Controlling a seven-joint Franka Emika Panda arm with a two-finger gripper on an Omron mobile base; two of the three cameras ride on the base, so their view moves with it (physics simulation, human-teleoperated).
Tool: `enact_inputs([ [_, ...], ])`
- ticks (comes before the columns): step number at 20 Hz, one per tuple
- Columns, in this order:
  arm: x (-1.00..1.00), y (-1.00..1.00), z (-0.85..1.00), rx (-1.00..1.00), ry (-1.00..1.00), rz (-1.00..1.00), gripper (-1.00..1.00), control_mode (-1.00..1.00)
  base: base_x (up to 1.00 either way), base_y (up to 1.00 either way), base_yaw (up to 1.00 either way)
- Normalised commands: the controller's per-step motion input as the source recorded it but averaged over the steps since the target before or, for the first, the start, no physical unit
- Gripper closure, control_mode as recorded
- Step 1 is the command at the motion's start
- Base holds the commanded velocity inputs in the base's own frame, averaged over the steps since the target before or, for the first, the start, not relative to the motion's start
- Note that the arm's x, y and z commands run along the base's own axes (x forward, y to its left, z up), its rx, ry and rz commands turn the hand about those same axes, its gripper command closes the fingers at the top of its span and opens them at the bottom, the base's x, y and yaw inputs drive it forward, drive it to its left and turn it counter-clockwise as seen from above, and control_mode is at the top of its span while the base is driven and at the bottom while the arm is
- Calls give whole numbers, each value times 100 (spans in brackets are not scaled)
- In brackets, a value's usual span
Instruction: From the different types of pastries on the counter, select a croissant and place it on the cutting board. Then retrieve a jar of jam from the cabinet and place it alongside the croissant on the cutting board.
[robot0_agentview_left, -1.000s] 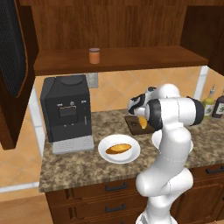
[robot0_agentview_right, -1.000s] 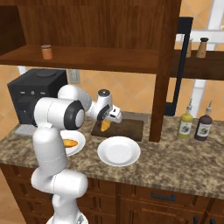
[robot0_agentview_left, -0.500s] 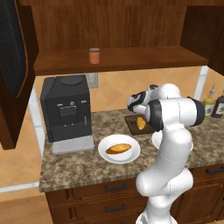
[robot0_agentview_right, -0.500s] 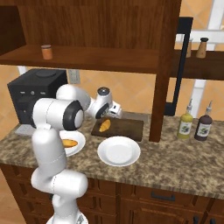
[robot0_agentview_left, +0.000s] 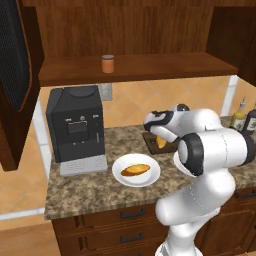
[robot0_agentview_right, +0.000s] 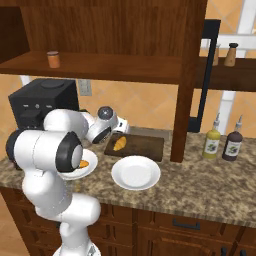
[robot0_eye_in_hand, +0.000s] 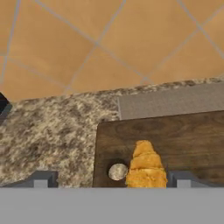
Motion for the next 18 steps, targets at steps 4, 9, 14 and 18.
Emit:
enact_inputs([
  [4, -71, 1, 15, 0, -25, 3, -100, -100, 0, 0, 0],
  [9, -64, 1, 45, -3, -33, 2, -100, -100, 0, 0, 0],
  [14, -53, 21, 67, -8, -38, 2, -100, -100, 0, 0, 0],
  [18, -43, 44, 80, -13, -36, 4, -100, -100, 0, 0, 0],
])
